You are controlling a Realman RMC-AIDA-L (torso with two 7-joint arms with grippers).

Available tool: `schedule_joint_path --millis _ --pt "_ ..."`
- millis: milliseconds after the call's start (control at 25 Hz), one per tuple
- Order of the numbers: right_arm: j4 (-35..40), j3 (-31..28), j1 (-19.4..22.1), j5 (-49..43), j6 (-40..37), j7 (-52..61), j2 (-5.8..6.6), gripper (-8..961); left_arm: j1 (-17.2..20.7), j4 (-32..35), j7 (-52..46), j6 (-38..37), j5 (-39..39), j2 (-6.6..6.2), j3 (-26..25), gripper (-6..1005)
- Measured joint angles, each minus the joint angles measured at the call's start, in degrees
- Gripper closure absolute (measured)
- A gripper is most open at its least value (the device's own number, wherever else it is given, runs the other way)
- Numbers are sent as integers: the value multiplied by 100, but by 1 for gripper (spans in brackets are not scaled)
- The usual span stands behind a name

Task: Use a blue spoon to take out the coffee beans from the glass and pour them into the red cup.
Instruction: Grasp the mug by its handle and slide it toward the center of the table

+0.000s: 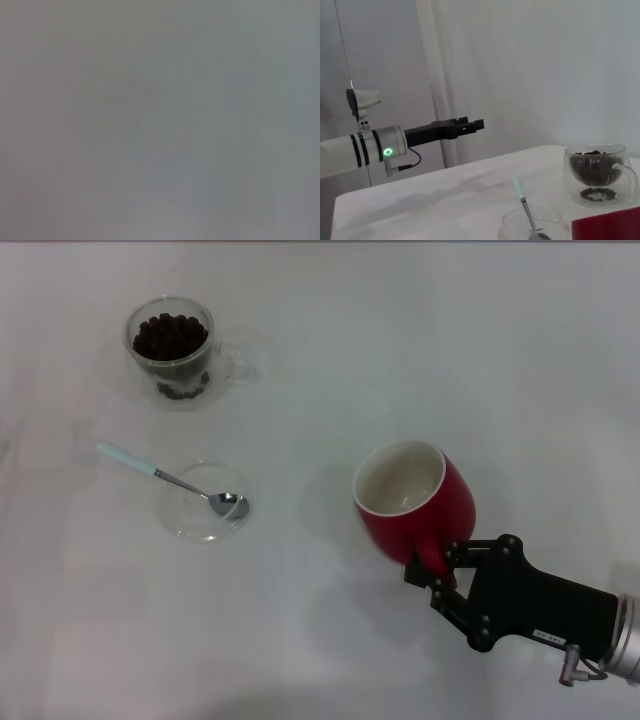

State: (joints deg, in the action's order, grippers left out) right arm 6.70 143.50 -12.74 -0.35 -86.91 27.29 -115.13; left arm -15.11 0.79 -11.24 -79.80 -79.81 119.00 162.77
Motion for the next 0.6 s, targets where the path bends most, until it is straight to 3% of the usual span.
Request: schedule_joint_path --millis 600 --pt "499 394 -52 -3 22 79 -12 806 0 29 0 0 21 0 0 122"
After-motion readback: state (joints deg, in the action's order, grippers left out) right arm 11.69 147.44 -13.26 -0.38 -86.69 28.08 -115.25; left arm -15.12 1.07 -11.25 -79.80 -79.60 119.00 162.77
